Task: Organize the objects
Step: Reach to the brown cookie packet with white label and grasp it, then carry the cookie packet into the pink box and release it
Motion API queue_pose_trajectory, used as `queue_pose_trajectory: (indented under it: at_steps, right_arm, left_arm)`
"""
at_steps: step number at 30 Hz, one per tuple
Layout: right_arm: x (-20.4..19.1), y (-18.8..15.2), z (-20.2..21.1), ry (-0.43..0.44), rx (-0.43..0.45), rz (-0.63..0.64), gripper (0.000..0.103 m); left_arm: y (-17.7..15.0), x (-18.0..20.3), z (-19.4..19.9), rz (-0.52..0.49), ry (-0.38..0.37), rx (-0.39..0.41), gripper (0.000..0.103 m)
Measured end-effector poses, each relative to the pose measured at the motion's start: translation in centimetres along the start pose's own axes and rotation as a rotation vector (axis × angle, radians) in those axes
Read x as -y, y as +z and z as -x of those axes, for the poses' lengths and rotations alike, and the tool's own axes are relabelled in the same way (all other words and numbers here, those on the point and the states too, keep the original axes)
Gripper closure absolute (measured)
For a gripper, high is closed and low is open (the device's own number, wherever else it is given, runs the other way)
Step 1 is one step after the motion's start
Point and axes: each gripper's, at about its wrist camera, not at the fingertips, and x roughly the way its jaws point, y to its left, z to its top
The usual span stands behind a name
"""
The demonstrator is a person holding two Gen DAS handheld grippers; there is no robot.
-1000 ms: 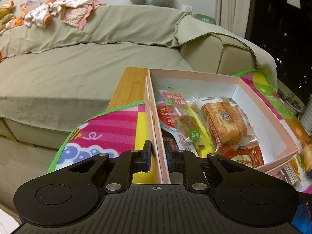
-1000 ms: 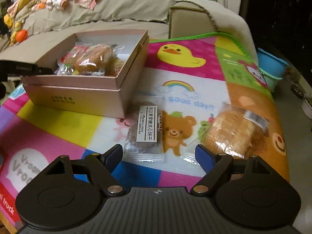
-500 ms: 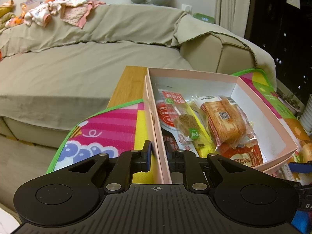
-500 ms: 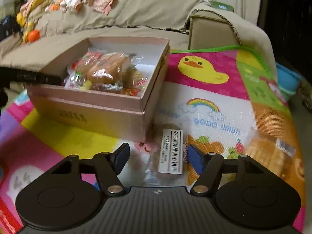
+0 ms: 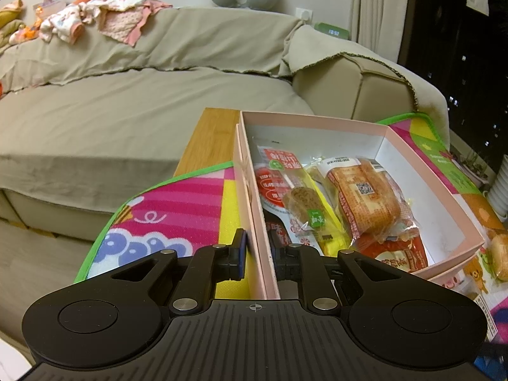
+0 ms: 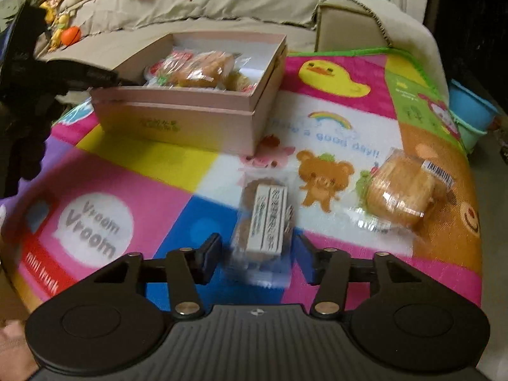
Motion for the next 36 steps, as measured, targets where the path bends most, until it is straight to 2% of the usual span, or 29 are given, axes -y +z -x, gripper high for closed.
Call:
queue_pose_trajectory:
  at_steps: [4,7,11,14,17,24,29,33,36]
  right_arm:
    - [0.7,1.2,-1.6,-0.009,0.018,-0.068,0.051]
    - [-0.3,1.4,-1.6,0.007,0.014,-0.023,0.05]
    - [-0.8,0.8,-0.4,0.064,-0.031,0.026,0.063]
    - [-0.7,0.7,1.1,0.088,-0.043,0.022,0.063]
    - [-0.5,1.5,3.2,0.09,-0.014,0.025,0.063]
    - [-0.6,7.7,9.1,0.091,0.223,0.067,0.063]
    - [-1.8,13.2,9.6,0.146,0.354,0.06,0.063]
    - [-3.1,17.1,6.7,0.226,0.352,-0.004,0.063]
    - [-4.3,18.9,3.8,0.232,0.324,-0.024,0.063]
  left_arm:
    - [0.2,0.2,0.1,-0.001,0.002,-0.003,0.087]
    - [0.2,0.2,0.1,0.0,0.001,-0.002,0.087]
    - [0.2,0.2,0.2,0.001,0.001,-0.001,0.087]
    - [0.2,0.2,0.2,0.0,0.001,-0.001,0.087]
    - [0.2,0.2,0.2,0.003,0.0,0.0,0.086]
    - [0.4,0.4,0.2,0.01,-0.003,0.0,0.086]
    - [0.5,0.4,0.2,0.014,-0.003,-0.001,0.086]
    - [0.5,0.5,0.2,0.011,-0.003,0.0,0.086]
    - [0.4,0.3,0.2,0.011,-0.004,0.0,0.086]
